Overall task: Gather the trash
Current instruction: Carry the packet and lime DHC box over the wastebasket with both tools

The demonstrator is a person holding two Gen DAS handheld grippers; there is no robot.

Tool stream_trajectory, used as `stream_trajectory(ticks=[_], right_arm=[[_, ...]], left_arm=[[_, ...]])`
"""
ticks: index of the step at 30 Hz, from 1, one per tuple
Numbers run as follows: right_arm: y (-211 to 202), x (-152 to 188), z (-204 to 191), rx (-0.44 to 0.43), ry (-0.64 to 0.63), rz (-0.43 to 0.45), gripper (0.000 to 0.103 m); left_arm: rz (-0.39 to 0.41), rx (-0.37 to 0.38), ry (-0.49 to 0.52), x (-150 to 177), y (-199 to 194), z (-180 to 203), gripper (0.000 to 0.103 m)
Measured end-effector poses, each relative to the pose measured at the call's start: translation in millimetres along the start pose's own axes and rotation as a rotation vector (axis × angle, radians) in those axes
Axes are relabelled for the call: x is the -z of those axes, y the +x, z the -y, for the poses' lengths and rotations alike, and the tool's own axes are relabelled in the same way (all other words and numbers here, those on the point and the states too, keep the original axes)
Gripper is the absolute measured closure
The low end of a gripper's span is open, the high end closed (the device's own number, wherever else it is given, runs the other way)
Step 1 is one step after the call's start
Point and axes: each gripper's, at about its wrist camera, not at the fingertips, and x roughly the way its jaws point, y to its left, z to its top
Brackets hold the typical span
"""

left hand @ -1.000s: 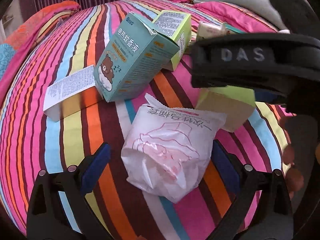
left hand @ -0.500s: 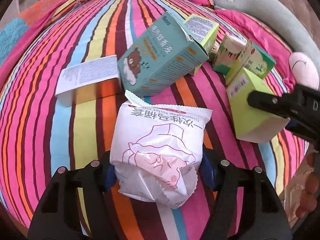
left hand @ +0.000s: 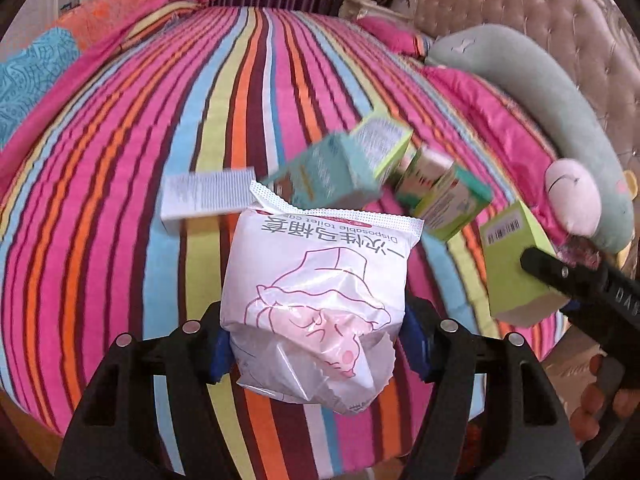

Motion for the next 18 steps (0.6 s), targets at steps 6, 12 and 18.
stream_trajectory(ticks=[6, 12, 18], right_arm=[[-29.1, -9.2, 5.7, 0.009, 0.003, 0.049, 0.048], [-49.3, -3.9, 14.8, -0.009, 0.009, 0.059, 0.048], [-73.9, 13.6, 12.3, -0.028, -0.028, 0.076, 0.048]], left_arm=[[0.034, 0.010, 0.001, -18.2, -28.3, 1.4, 0.038], [0.035, 0.019, -0.006, -8.4, -46.2, -2.9, 0.038], [0.050, 0.022, 0.008, 7.1, -69.1, -4.9, 0.038]])
